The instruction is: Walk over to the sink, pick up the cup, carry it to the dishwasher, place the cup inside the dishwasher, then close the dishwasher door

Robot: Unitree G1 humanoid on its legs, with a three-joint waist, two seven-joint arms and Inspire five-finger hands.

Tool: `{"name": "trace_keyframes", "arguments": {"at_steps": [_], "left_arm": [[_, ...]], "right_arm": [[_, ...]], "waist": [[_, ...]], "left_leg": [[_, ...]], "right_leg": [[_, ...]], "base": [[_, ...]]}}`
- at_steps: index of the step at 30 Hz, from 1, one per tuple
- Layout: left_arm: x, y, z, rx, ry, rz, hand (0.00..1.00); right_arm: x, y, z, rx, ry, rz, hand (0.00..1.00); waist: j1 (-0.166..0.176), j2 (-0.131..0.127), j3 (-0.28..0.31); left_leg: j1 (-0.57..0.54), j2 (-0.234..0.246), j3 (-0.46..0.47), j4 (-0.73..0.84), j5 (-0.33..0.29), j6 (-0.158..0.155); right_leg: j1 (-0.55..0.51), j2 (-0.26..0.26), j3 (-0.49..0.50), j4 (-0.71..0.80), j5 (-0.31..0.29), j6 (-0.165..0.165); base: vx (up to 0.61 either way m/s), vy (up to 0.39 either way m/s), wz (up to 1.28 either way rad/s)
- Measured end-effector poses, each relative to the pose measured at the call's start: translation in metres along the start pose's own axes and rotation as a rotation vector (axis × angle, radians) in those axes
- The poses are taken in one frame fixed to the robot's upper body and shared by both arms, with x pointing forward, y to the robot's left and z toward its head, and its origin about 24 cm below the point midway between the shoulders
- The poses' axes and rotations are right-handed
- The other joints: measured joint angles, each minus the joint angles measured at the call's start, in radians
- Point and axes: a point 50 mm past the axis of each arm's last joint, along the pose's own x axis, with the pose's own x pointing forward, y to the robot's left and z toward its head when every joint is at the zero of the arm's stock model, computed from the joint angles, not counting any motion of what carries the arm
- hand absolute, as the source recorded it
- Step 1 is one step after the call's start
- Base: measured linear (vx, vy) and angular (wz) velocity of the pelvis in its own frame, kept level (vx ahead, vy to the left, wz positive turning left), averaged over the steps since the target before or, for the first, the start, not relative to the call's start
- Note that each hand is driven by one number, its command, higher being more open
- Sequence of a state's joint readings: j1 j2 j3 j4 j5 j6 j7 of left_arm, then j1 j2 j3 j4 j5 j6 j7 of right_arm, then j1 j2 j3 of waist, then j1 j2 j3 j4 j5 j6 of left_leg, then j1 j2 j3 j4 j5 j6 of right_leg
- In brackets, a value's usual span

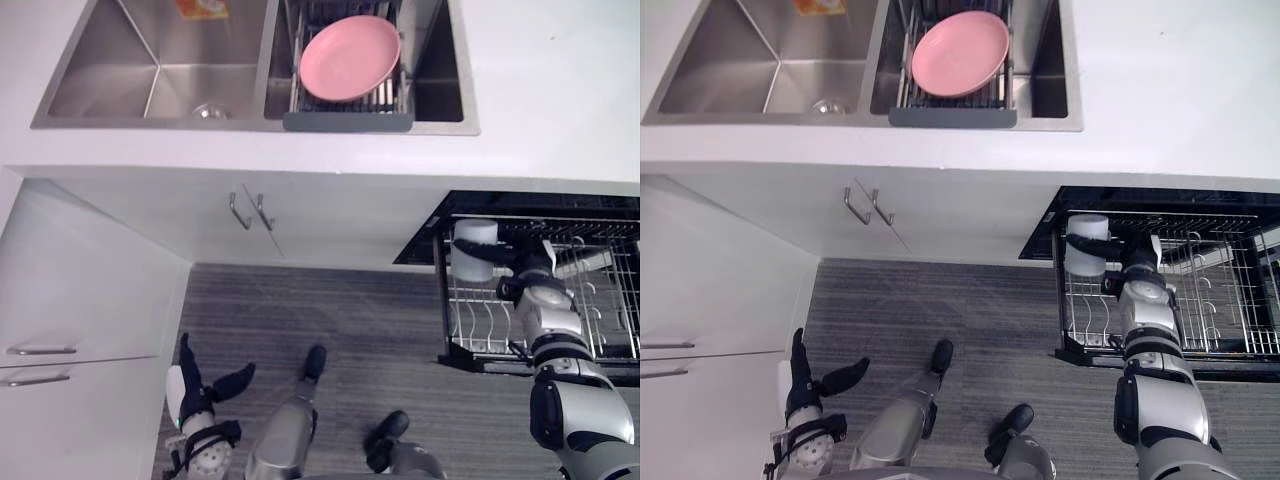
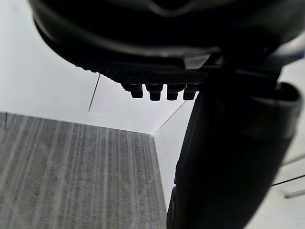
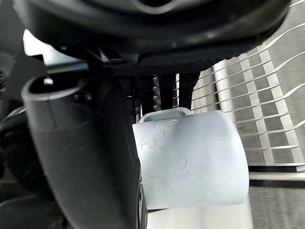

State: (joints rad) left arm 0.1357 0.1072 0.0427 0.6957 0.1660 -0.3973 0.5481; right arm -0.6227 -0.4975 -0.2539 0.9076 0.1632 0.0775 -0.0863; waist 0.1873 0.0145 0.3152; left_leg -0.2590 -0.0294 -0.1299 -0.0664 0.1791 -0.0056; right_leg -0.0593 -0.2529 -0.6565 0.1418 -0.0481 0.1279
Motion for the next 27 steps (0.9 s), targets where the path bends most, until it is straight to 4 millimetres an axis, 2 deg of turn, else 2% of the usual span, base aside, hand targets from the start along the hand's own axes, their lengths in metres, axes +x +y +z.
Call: {"name": "trace_keyframes", "arguments": {"at_steps": [2,8,14,18,19,27], "left_arm": [[0.003,-0.002,0.009,-0.028,-0.028,0.001,1.00],[0.010,-0.002,0.016,-0.072,-0.037,0.016,1.00],[0.010,-0.005,0.021,-0.067,-0.064,-0.008,1.00],[0.011,-0.005,0.025,-0.076,-0.081,-0.005,1.00],[0.010,-0.005,0.025,-0.075,-0.082,-0.007,1.00],[0.007,-0.010,0.024,-0.061,-0.082,-0.034,1.00]], "right_arm": [[0.001,-0.006,0.007,-0.010,-0.019,-0.011,0.00],[0.002,-0.019,0.007,-0.032,0.033,-0.070,0.00],[0.001,-0.024,-0.002,-0.021,0.095,-0.095,0.00],[0.004,-0.021,0.005,-0.004,0.087,-0.079,0.00],[0.004,-0.020,0.007,0.001,0.081,-0.070,1.00],[0.005,-0.016,0.010,0.057,0.077,0.038,1.00]], "waist": [[0.007,-0.001,0.012],[0.014,-0.003,0.034],[0.014,-0.003,0.034],[0.013,-0.003,0.034],[0.013,-0.003,0.034],[0.012,-0.002,0.034]], "left_leg": [[-0.017,-0.003,0.006,0.004,-0.007,0.008],[-0.041,0.009,0.056,0.002,-0.007,0.009],[-0.042,0.011,0.058,0.005,-0.001,0.007],[-0.038,0.012,0.064,0.006,-0.003,0.004],[-0.037,0.012,0.066,0.006,-0.003,0.004],[-0.015,0.012,0.091,-0.014,0.000,-0.001]], "right_leg": [[-0.018,-0.011,-0.003,0.022,-0.010,0.000],[-0.049,-0.023,-0.005,0.057,-0.019,-0.007],[-0.062,-0.030,-0.003,0.085,-0.021,-0.009],[-0.063,-0.030,0.002,0.088,-0.022,-0.011],[-0.063,-0.030,0.003,0.088,-0.023,-0.012],[-0.062,-0.033,0.028,0.086,-0.036,-0.010]], "base": [[-0.01,0.009,0.06],[0.01,-0.013,0.04],[0.08,-0.047,0.01],[0.03,-0.043,-0.03],[0.00,-0.049,-0.07],[-0.02,-0.047,-0.08]]}}
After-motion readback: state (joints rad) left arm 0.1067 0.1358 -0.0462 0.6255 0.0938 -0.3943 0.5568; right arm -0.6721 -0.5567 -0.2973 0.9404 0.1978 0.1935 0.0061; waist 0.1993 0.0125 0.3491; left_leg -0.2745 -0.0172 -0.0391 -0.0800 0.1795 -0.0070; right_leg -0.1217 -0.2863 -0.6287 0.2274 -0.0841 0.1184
